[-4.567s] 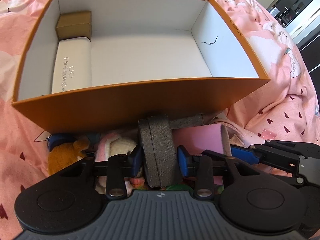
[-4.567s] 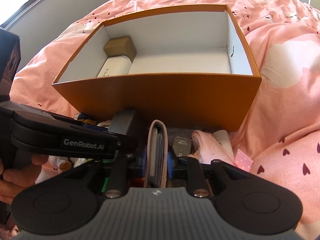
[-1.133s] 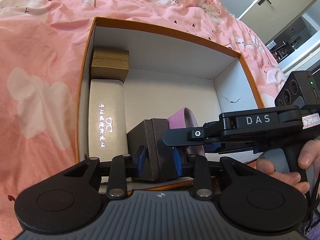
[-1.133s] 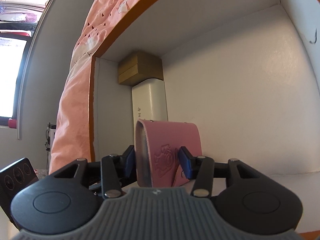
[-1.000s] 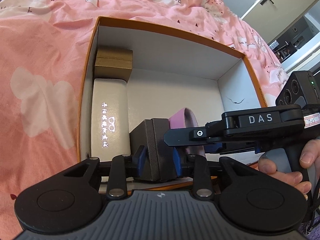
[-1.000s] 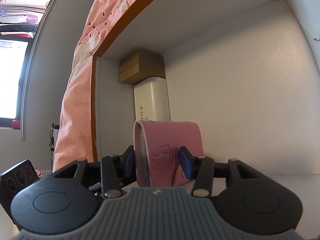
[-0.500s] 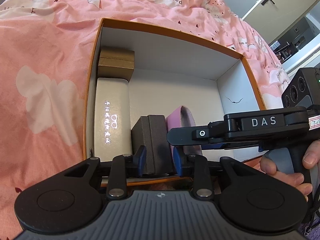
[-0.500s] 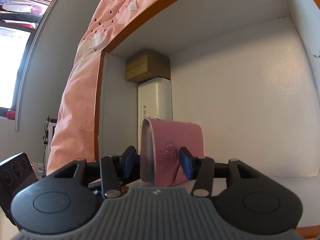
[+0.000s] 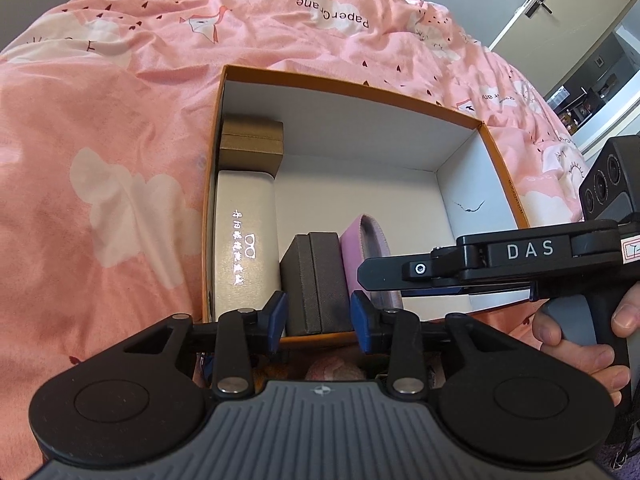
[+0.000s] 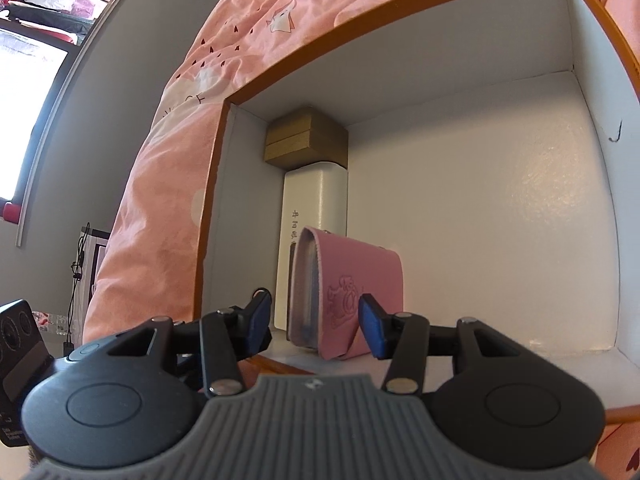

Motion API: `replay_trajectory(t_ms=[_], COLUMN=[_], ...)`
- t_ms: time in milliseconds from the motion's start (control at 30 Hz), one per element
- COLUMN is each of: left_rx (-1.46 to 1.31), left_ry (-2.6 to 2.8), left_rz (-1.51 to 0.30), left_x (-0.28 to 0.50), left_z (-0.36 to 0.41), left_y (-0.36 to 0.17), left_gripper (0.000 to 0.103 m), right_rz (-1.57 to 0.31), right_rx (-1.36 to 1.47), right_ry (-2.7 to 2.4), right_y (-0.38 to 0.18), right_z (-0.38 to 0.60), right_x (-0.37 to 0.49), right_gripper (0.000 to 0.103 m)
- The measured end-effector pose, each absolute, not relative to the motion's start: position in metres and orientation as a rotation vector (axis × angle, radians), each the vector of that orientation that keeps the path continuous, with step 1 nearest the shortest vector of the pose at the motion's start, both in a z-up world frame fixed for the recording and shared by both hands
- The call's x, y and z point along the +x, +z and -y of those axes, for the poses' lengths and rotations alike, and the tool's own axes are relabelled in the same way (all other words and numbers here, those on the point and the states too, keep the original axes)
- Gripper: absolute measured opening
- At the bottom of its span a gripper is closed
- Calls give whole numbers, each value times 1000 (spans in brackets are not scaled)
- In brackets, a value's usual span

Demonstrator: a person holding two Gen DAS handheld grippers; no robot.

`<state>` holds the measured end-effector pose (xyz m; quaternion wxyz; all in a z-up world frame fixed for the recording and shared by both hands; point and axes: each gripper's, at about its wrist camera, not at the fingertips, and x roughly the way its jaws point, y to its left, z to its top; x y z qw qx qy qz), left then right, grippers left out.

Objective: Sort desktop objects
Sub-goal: 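Set the grey case and pink card holder down and open both grippers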

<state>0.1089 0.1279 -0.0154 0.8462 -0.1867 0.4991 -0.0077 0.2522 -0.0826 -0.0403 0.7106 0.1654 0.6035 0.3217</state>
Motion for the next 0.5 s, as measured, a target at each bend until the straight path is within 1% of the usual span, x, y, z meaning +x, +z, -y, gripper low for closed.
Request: replay_trajectory(t_ms=[167,200,267,400,500], left_rx=[-357,-354,-350,-334,-326], left_ry=[4,3,0,-1,-14], left_rz=[-1016,-1005,-984,-956,-929], left_x=[98,95,90,78,68], left_z=[-122,-121,-119,-112,-107], left_y=[-1,2,9,21,29], left_gripper=[41,44,47,47,47], right_rz=[-1282,-1272,-1256,-1202,-1126], right_rx=[329,324,319,293,251], right_ry=[699,700,701,707,717], right_y=[-27,-24,-18,-6,7], right_z=[85,86,89,94,101], right_x=[241,238,232,217,200], right_gripper=[52,52,52,52,52])
